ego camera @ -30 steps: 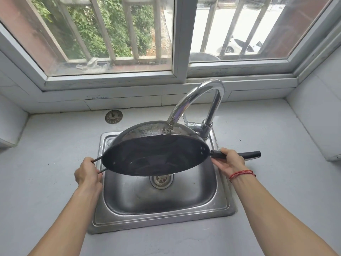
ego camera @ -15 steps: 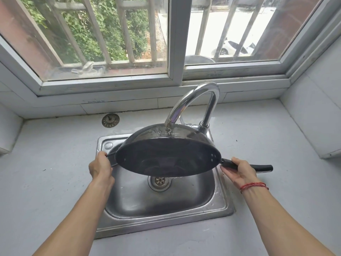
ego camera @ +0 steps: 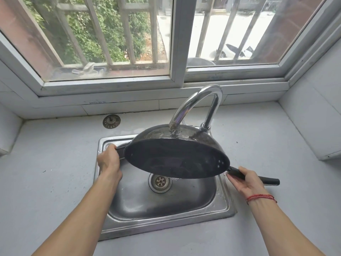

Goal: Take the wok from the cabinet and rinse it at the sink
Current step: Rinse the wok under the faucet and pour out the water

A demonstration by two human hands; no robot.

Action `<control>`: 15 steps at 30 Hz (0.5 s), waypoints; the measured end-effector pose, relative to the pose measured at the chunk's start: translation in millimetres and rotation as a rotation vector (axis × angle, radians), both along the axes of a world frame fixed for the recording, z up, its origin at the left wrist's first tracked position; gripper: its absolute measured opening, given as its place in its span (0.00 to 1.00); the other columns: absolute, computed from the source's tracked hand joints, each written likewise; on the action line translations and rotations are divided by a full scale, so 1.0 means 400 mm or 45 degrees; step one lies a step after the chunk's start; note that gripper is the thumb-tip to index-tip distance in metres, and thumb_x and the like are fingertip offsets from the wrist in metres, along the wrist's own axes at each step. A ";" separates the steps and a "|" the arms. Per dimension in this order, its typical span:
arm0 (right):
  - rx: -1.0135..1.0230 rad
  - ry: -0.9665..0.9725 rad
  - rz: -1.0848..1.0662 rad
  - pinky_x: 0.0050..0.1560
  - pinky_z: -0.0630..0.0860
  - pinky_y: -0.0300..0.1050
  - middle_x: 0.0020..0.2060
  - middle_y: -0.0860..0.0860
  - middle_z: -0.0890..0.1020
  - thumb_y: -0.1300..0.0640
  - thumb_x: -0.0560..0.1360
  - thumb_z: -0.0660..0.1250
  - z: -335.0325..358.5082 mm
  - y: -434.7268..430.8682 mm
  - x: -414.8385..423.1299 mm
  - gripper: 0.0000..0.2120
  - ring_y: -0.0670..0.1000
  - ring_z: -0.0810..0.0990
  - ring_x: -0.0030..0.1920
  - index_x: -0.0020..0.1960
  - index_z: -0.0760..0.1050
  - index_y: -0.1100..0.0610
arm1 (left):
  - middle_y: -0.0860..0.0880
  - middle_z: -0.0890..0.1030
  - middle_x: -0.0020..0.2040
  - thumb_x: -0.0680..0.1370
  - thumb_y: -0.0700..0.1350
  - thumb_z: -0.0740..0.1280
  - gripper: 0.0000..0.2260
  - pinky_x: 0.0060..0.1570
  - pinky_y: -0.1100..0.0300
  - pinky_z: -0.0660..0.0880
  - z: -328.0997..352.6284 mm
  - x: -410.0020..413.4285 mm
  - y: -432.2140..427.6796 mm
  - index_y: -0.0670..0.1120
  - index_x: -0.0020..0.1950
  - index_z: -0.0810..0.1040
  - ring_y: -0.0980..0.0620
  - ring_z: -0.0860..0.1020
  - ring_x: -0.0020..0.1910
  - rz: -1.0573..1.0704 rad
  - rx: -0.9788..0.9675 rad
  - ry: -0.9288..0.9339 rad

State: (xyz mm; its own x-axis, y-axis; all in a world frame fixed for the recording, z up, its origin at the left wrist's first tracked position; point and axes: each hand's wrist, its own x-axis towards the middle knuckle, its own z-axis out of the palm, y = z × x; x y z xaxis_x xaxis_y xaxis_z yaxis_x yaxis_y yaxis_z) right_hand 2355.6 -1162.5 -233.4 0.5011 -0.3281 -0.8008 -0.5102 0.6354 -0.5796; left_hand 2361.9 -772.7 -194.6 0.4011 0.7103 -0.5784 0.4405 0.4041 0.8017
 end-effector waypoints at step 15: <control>0.026 0.008 -0.056 0.27 0.81 0.53 0.40 0.66 0.81 0.66 0.80 0.61 0.002 0.004 -0.034 0.04 0.62 0.80 0.45 0.46 0.72 0.64 | 0.48 0.69 0.38 0.73 0.44 0.61 0.05 0.43 0.53 0.65 -0.022 0.011 0.015 0.46 0.38 0.71 0.47 0.67 0.42 -0.106 0.006 -0.047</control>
